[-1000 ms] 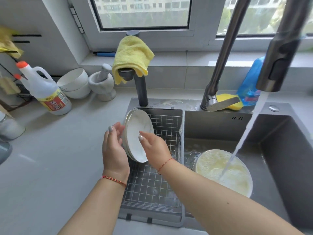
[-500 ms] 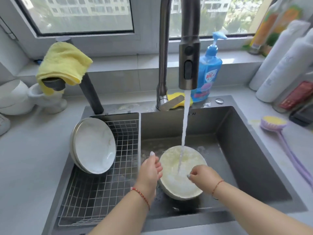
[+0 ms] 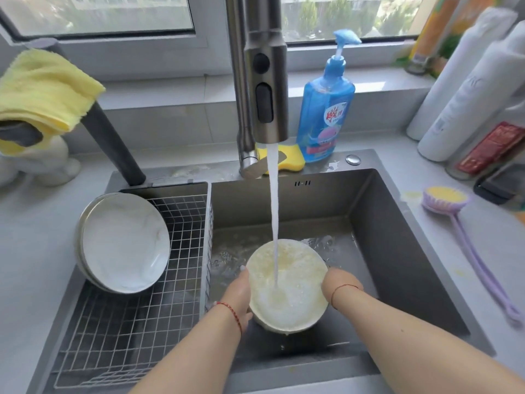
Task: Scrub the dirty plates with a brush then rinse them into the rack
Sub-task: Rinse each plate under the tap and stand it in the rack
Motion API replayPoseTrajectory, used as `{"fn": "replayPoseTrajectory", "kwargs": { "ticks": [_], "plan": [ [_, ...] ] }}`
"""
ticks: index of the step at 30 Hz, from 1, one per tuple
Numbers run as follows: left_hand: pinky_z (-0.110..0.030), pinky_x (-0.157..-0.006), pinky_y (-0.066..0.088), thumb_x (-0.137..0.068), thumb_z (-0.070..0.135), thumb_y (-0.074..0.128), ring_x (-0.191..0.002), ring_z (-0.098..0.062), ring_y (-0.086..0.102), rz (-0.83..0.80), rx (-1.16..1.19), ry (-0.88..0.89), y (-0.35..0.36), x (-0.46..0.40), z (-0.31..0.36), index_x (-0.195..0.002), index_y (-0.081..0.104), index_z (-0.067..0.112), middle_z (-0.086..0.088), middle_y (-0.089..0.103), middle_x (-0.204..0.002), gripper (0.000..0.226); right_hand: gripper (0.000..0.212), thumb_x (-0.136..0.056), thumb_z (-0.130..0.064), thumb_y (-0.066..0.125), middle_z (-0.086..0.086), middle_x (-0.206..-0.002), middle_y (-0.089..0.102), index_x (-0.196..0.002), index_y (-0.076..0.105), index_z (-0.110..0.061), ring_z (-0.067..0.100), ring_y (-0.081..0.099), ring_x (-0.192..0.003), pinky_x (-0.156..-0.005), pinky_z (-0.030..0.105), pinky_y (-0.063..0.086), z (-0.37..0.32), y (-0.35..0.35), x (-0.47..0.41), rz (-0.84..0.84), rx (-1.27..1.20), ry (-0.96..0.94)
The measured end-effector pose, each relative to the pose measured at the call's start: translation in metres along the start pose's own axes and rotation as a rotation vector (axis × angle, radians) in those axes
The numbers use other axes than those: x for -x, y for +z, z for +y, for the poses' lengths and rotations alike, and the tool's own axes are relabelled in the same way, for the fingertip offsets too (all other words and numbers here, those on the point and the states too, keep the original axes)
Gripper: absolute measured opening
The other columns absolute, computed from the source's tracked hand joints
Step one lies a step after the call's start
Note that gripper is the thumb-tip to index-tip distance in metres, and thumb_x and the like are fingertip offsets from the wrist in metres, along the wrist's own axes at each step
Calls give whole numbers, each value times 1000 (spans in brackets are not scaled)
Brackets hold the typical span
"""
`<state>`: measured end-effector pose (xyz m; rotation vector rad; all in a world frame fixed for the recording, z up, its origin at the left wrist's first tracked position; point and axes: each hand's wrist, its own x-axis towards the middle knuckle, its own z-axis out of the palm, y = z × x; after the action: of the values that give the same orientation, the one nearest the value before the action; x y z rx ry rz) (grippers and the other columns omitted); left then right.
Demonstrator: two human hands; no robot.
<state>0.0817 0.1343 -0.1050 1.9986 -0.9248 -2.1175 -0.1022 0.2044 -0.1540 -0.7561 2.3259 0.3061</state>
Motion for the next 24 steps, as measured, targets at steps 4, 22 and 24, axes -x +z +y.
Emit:
{"fn": "replayPoseTrajectory", "kwargs": {
  "ticks": [4,22,24],
  "plan": [
    [-45,-120,25,-90,76,30,-145,-26,32,17,-26,29,-1,-20,-7,-148,42,19,-5,39,-156,82,37,-91,-5,43,2,-123,61,-120,62,-16,22,59,-111,-90,31,50,1,-1,-2,30,52,44],
    [-40,-86,52,-105,51,28,-107,-29,63,-8,107,78,-3,-5,1,-131,53,15,-14,66,-121,51,17,-85,3,41,17,-76,64,-74,53,-5,33,68,-66,-62,44,60,26,-10,17,-126,-821,-129],
    [-43,-94,48,-105,49,32,-111,-30,61,7,132,53,-5,-7,-2,-137,50,12,-15,63,-128,52,24,-84,7,43,15,-68,58,-65,46,-7,36,66,-66,-64,50,59,27,-15,22,-112,-954,-122]
  ]
}}
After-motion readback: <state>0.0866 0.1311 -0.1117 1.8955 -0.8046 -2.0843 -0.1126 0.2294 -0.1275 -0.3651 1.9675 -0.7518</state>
